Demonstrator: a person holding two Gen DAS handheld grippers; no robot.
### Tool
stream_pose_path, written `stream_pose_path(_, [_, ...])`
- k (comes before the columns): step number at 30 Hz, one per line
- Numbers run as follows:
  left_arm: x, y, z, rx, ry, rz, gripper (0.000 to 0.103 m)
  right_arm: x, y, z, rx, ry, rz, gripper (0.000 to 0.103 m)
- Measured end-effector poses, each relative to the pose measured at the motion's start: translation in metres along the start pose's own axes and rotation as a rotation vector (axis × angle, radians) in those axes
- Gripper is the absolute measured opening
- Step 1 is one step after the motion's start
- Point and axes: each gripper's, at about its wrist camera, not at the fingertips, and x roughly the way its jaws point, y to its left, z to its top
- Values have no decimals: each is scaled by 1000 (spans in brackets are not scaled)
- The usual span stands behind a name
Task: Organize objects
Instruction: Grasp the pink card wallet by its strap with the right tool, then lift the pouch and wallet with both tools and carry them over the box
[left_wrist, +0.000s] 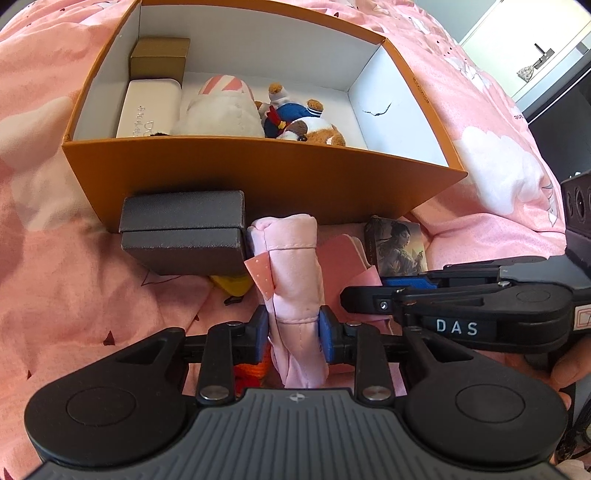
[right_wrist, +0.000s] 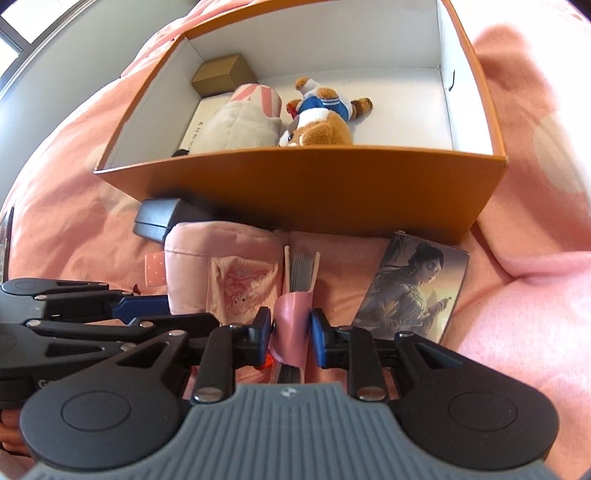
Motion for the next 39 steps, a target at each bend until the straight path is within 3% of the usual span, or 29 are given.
stream_pose_path(7, [-6,-4,0,22,-28,-2,28,-4,-1,-3,5,-19,-7,23])
stream_pose_path(18, [-44,-22,10,101,-94,-42,26,-65,10,-5,-105,-146,-64,22])
stream_pose_path(28, [-84,-45,26,144,-178,-118,25,-127,16,7,-134,-285,-46,22])
stream_pose_path(34, [-110,-57,44,179,-279,-145,24,-156,20,17,-165,-379,-57,22])
stream_pose_path(39, [-119,-62,64,187,-368,-122,24,-171,21,34,-178,-475,-62,22])
